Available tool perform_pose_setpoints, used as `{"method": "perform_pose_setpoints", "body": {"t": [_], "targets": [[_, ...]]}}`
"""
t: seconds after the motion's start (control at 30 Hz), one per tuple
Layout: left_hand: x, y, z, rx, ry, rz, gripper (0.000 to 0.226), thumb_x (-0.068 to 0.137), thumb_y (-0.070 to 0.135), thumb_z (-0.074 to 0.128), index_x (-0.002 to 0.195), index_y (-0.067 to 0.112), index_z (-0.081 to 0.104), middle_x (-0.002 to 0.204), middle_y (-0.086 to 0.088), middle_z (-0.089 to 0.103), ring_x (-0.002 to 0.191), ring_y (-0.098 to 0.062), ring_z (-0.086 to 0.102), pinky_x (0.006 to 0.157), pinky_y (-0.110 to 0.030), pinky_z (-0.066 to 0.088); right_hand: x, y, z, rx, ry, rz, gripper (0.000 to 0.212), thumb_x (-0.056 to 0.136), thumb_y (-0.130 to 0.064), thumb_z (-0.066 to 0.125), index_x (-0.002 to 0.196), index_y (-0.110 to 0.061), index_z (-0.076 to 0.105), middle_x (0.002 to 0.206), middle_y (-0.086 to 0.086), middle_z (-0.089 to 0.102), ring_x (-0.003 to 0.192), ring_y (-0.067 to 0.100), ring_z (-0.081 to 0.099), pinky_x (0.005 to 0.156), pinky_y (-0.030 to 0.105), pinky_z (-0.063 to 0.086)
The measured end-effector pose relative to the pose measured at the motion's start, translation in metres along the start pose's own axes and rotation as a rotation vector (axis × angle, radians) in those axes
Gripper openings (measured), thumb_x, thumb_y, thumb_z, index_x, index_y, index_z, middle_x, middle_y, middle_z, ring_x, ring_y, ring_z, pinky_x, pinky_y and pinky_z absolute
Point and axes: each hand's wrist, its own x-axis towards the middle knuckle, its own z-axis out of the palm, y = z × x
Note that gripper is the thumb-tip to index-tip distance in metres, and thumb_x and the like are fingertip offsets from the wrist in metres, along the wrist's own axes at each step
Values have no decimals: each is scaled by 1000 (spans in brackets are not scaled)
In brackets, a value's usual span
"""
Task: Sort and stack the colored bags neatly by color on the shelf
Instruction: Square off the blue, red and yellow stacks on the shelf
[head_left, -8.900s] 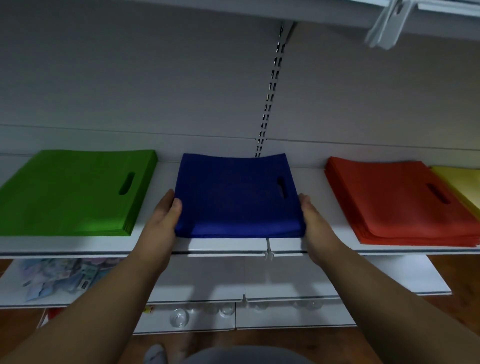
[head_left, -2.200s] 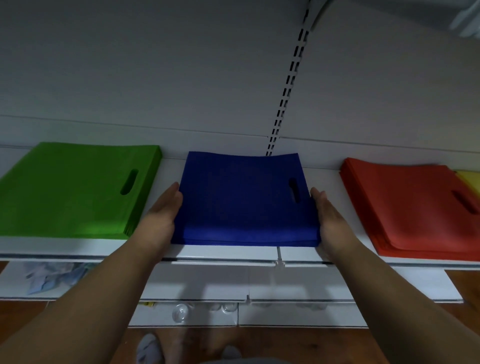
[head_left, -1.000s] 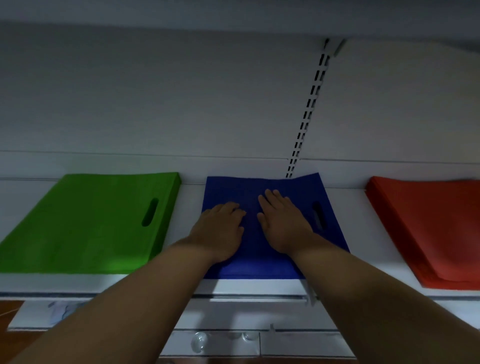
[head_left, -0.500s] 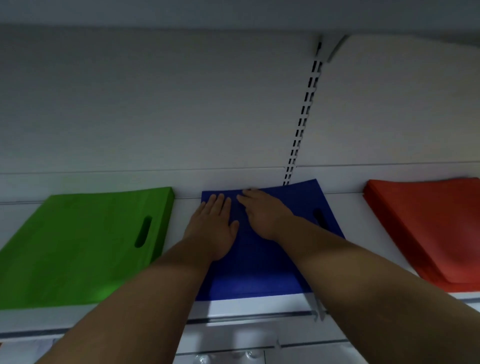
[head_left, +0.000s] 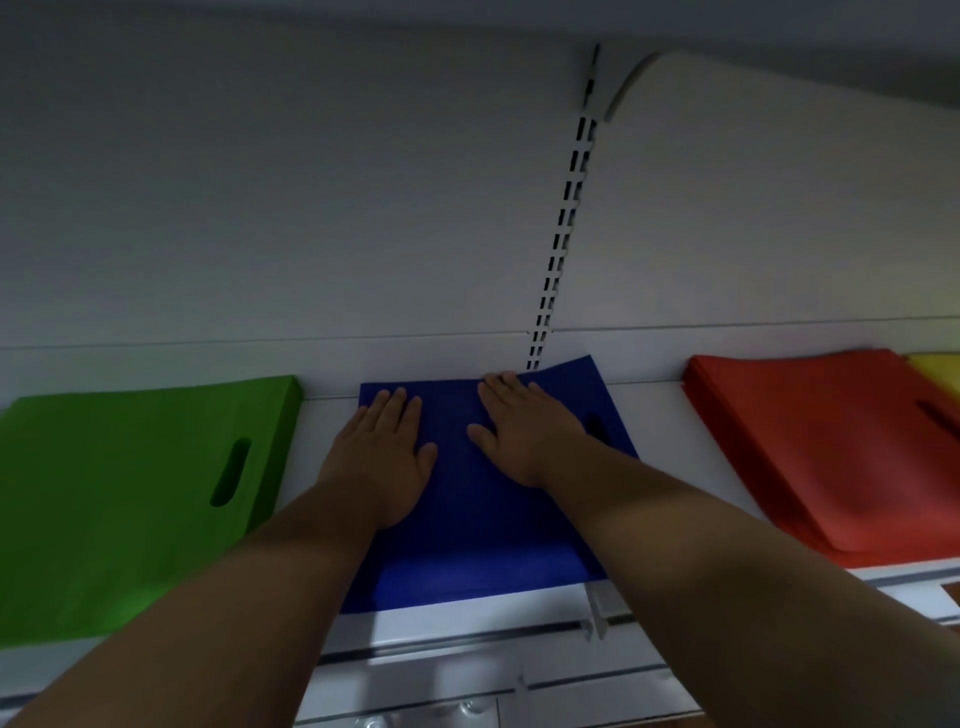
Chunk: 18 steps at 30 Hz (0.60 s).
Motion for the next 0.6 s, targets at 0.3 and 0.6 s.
{"method": "perform_pose_setpoints", "body": {"t": [0.3, 0.6], "targets": [[1, 1, 1, -12, 11, -4, 68, 101, 53, 11, 156, 18, -7, 164, -3, -11, 150, -18, -11, 123, -35, -2, -23, 15, 4, 17, 37, 323, 135, 63, -100, 11, 153, -1, -11, 161, 18, -16, 149, 28, -16, 121, 44, -8], [1, 1, 0, -9, 20, -6, 67, 102, 53, 12, 156, 18, -7, 164, -3, -11, 150, -17, -10, 122, -33, -3, -22, 29, -6, 117, 25, 377, 121, 76, -91, 15, 154, -1, -4, 162, 17, -8, 151, 29, -6, 123, 42, 0]]}}
